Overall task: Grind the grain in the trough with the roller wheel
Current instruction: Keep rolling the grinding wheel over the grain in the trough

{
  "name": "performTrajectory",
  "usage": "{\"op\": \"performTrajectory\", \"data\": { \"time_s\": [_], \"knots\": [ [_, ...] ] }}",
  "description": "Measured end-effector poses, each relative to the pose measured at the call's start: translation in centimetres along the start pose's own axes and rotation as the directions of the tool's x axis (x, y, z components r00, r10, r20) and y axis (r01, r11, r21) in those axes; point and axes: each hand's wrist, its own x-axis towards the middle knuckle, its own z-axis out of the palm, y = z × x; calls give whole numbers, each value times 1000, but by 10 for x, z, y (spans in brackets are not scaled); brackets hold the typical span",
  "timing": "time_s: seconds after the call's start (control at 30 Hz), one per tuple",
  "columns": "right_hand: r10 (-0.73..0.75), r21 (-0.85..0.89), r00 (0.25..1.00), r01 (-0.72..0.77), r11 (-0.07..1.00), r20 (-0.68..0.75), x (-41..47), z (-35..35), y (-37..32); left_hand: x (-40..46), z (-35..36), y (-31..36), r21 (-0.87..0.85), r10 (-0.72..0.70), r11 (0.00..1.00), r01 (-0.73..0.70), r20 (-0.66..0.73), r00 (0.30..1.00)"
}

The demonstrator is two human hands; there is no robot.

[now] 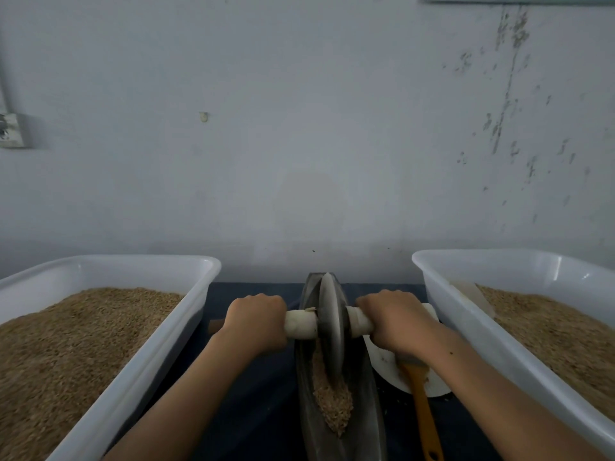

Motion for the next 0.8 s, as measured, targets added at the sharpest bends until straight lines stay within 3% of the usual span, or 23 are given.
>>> {"op": "performTrajectory", "data": {
  "time_s": [0.13, 0.2, 0.3, 0.47, 0.53, 0.67, 0.8],
  "knots": [
    [-57, 23, 980, 54, 998, 190, -2, -10, 3, -1, -4, -4, -71, 41, 997, -28, 192, 981],
    [-62, 39, 975, 55, 998, 212, -3, -11, 3, -2, -5, -4, -76, 44, 997, -29, 209, 977],
    [-34, 25, 988, 30, 999, 151, -3, -8, 1, -3, -5, -1, -15, 12, 1000, -10, 102, 995],
    [33, 36, 991, -28, 999, -131, -2, 5, -4, -1, 5, 6, 17, -32, 999, 36, -197, 980],
    [42, 36, 985, -36, 999, -169, -2, 9, -5, 1, 7, 6, 1, -33, 999, 35, -220, 975],
    [11, 10, 994, -10, 1000, -111, -1, 4, -1, 1, 2, 2, 4, 3, 1000, -2, -82, 997],
    [-54, 5, 990, 54, 999, 127, 0, -6, 4, -2, -4, -1, -39, 29, 999, -24, 134, 991]
  ]
}}
